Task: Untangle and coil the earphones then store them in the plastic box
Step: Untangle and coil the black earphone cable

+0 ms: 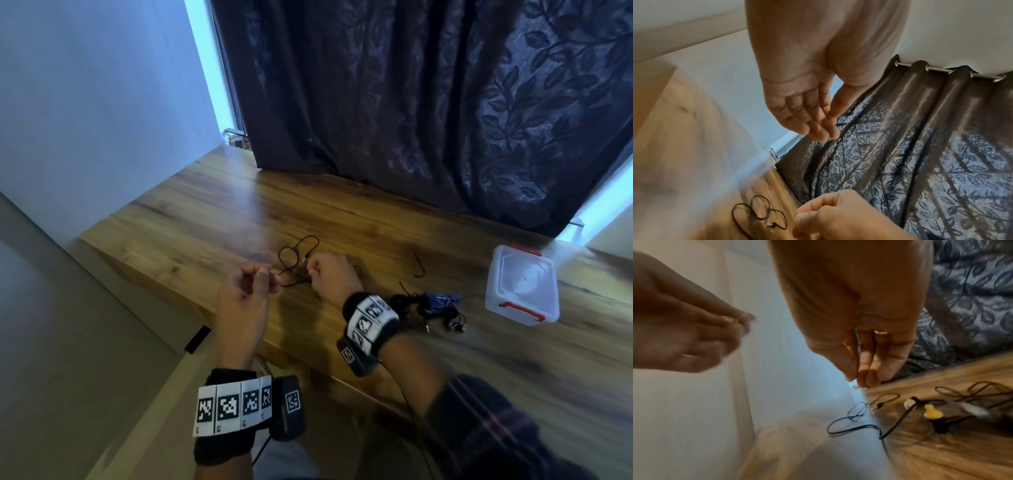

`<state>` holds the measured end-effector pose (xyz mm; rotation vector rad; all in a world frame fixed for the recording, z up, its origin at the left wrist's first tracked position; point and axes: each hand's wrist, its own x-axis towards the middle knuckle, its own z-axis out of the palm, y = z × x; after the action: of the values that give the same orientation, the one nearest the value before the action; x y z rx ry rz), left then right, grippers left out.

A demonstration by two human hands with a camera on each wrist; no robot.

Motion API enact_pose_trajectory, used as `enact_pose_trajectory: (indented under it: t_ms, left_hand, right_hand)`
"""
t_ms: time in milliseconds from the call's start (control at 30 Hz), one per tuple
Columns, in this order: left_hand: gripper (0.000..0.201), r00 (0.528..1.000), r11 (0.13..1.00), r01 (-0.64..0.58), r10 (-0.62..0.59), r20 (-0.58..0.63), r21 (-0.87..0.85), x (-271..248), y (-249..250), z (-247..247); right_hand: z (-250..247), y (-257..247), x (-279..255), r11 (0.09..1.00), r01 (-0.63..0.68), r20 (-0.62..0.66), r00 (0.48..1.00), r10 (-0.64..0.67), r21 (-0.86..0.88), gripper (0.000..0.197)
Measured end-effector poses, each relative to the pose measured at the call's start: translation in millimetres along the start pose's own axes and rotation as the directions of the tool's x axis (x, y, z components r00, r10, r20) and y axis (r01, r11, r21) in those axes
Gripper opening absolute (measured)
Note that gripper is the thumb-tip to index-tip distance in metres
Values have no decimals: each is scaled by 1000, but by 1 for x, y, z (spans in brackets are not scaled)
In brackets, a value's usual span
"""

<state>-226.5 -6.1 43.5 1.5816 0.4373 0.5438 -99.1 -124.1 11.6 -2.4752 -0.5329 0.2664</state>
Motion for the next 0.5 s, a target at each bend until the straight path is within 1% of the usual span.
enact_pose_trajectory:
  t_ms: [67,100,167,233,300,367,400,467,500]
  left_hand:
    - [11,1000,1000,15,-15,-7,26,2,-4,-6]
    - [11,1000,999,24,-23,-16,39,3,-5,-9]
    - [11,999,997,35,-32,-34,67,6,-9,-17]
    - [10,998,995,26,-21,-58,96,9,-11,-25]
    - [10,997,992,22,-13,-72,127,10,-12,-33]
    - [11,997,990,25,-14,-76,142,10,-14,-40]
    - [11,996,989,25,-13,-84,146,11,-15,-42]
    - [11,995,986,20,-4,-97,166,11,-17,-46]
    - [10,995,983,11,6,-96,183,12,-17,-47]
  right_hand:
    - [2,-3,25,998,-58,37,998,59,-19,14]
    - [4,-3,37,996,-83,46,995,85,-41,12]
    - [6,-1,55,990,-116,47,992,119,-75,15]
    - [9,-2,67,991,-110,75,990,116,-80,19]
    - [11,-6,73,988,-96,107,988,109,-118,18]
    - [12,-11,79,980,-88,97,989,107,-178,17]
    - [13,-12,81,974,-93,93,989,114,-205,19]
    - [14,-14,84,971,-99,94,988,122,-218,29]
    - [14,-16,86,969,-105,107,986,131,-223,30]
